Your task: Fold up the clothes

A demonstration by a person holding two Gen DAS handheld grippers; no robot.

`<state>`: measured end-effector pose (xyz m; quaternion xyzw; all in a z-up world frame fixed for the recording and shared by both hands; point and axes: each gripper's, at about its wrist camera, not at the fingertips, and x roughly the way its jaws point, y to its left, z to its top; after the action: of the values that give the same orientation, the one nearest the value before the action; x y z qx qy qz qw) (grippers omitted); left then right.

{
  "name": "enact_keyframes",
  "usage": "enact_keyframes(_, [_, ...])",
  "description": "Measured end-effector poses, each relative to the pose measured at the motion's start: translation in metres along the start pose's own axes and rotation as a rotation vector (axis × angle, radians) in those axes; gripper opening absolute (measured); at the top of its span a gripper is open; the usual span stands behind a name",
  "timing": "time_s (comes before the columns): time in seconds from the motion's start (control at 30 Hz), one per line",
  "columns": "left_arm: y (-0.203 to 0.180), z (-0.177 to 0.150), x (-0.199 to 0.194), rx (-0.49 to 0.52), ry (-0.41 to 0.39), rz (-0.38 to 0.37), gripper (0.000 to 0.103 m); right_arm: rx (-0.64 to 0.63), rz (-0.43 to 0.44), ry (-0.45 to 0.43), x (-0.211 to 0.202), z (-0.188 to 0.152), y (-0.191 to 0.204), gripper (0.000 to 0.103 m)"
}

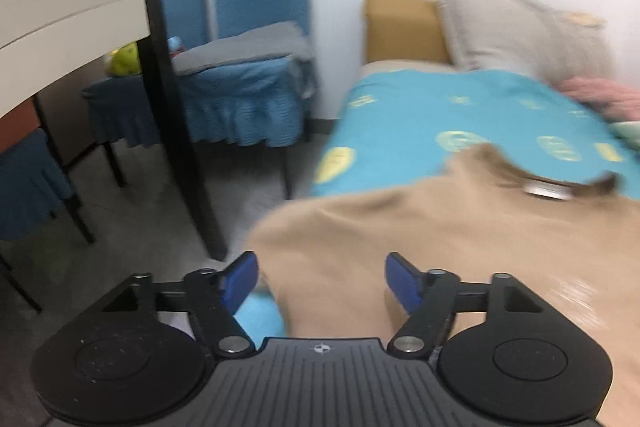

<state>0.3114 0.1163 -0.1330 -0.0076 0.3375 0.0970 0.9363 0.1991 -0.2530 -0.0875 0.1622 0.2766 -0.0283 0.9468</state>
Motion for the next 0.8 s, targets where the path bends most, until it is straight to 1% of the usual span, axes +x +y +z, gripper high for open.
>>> enact_keyframes(0.07, [-0.006, -0.016, -0.039, -0.014, -0.025, -0.054, 0.078, -0.031, 0.002, -0.021, -0.005, -0.002, 0.004, 0.081])
enact_keyframes(0.17, [-0.017, -0.043, -0.096, -0.01, -0.055, -0.119, 0.082, -0.066, 0.01, -0.045, -0.014, -0.005, 0.009, 0.081])
enact_keyframes(0.2, [-0.021, -0.052, -0.114, -0.001, -0.061, -0.13, 0.082, -0.074, 0.014, -0.051, -0.017, -0.006, 0.01, 0.081])
enact_keyframes(0.3, [-0.034, -0.075, -0.165, 0.012, -0.059, -0.155, 0.084, -0.087, 0.026, -0.066, -0.026, -0.008, 0.011, 0.081])
enact_keyframes(0.37, [-0.035, -0.084, -0.194, -0.013, -0.051, -0.198, 0.086, -0.095, 0.031, -0.081, -0.033, -0.009, 0.013, 0.081])
enact_keyframes(0.43, [-0.035, -0.087, -0.221, -0.014, -0.047, -0.228, 0.088, -0.104, 0.027, -0.085, -0.039, -0.011, 0.015, 0.081])
enact_keyframes(0.53, [-0.037, -0.089, -0.256, 0.03, -0.063, -0.224, 0.091, -0.109, 0.037, -0.084, -0.053, -0.013, 0.018, 0.081])
enact_keyframes(0.6, [-0.037, -0.091, -0.28, 0.048, -0.086, -0.226, 0.096, -0.103, 0.051, -0.082, -0.068, -0.012, 0.02, 0.081])
enact_keyframes(0.67, [-0.036, -0.088, -0.302, 0.074, -0.1, -0.233, 0.097, -0.103, 0.058, -0.095, -0.087, -0.009, 0.023, 0.081])
enact_keyframes(0.7, [-0.038, -0.086, -0.314, 0.084, -0.11, -0.222, 0.097, -0.1, 0.062, -0.096, -0.096, -0.006, 0.025, 0.081])
enact_keyframes(0.8, [-0.041, -0.072, -0.35, 0.1, -0.156, -0.22, 0.098, -0.054, 0.051, -0.084, -0.119, 0.013, 0.032, 0.081])
